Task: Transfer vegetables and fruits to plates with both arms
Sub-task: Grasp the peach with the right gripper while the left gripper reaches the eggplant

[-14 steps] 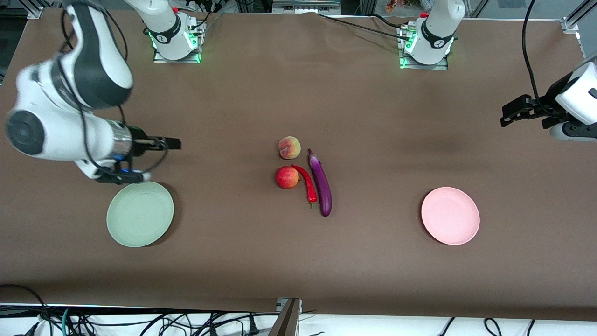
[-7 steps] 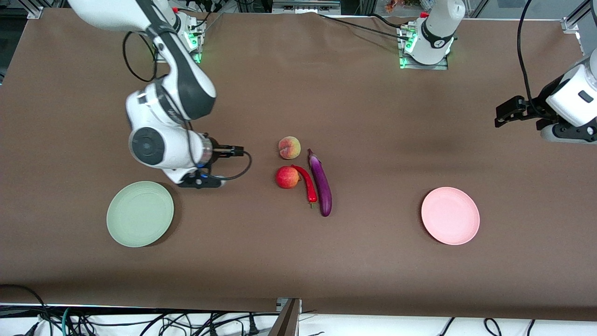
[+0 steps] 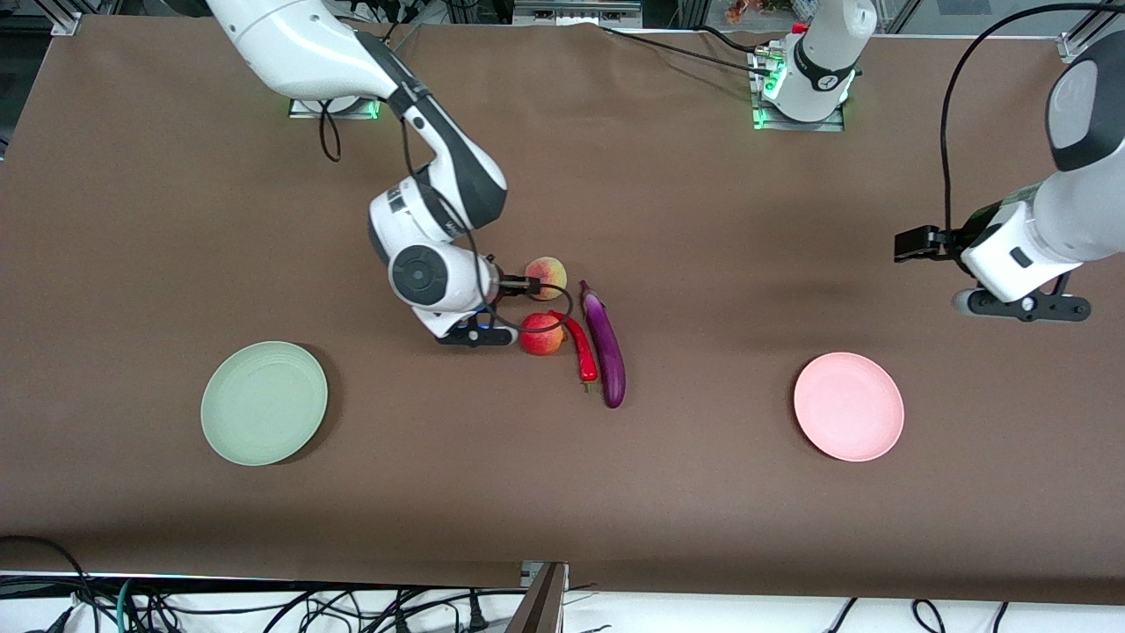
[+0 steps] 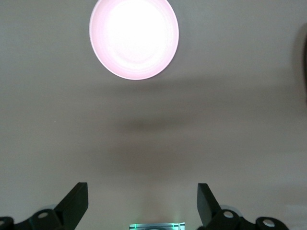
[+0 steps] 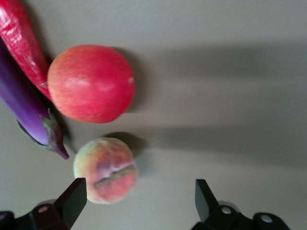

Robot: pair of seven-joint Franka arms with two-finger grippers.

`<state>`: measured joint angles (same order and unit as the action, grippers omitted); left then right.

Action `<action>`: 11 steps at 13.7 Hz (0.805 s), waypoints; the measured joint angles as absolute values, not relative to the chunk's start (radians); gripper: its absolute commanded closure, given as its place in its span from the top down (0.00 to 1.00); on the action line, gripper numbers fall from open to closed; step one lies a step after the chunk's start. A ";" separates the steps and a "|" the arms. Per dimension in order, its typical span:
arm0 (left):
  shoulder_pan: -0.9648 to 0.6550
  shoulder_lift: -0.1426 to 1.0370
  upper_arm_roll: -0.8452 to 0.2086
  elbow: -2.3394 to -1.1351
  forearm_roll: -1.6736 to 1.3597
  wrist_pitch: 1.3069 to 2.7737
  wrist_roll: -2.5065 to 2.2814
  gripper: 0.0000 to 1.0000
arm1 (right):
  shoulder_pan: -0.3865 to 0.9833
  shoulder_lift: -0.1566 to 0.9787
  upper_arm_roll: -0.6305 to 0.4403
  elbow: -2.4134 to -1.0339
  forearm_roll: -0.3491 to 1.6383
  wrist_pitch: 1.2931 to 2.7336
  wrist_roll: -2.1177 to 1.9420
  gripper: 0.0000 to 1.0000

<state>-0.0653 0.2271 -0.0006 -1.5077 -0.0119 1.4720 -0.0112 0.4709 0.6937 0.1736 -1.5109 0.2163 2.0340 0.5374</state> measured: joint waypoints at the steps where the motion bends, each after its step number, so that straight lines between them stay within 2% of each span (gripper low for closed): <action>1: -0.072 0.234 -0.015 -1.508 -0.033 1.472 -0.056 1.00 | 0.489 0.706 0.174 -1.511 0.217 2.058 0.554 1.00; 4: -0.127 0.301 -0.033 -1.511 -0.124 1.540 -0.218 1.00 | 0.527 0.731 0.174 -1.510 0.218 2.115 0.607 1.00; 11: -0.276 0.603 -0.040 -1.513 -0.244 1.946 -0.455 1.00 | 0.556 0.776 0.173 -1.510 0.218 2.148 0.628 1.00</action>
<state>-0.2759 0.6029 -0.0403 -1.5134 -0.2442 1.9458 -0.4547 0.5558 0.7756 0.1734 -1.5100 0.2184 2.1480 0.6281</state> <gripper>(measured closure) 0.000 0.000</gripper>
